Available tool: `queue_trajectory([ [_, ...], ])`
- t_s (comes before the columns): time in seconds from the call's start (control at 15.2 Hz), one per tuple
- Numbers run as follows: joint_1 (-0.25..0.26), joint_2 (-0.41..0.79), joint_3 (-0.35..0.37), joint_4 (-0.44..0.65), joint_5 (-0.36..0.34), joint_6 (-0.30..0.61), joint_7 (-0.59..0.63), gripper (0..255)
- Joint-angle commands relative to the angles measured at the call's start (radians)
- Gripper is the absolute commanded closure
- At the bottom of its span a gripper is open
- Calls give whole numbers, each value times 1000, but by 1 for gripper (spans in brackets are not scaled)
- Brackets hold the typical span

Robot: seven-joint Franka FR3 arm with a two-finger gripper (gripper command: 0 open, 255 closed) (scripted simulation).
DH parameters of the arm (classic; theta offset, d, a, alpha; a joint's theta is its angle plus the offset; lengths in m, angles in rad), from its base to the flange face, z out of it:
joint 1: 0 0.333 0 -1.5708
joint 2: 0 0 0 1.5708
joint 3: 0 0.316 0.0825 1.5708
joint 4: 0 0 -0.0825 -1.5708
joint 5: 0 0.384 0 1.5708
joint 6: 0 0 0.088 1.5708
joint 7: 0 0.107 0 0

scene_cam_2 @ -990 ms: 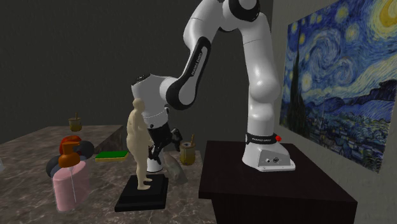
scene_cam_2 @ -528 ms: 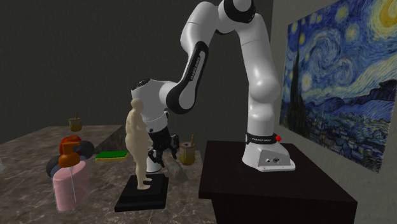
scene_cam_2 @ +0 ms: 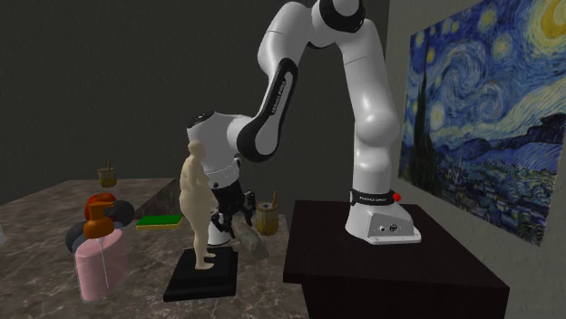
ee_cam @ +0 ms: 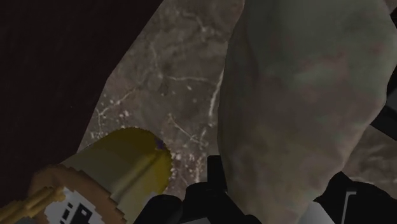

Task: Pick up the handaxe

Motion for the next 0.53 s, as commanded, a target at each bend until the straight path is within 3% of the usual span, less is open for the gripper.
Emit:
queue_trajectory([
  [0.0,-4,-23,10,-7,22,-14,-17,255],
  [0.46,-17,-126,37,-9,112,-90,-91,255],
])
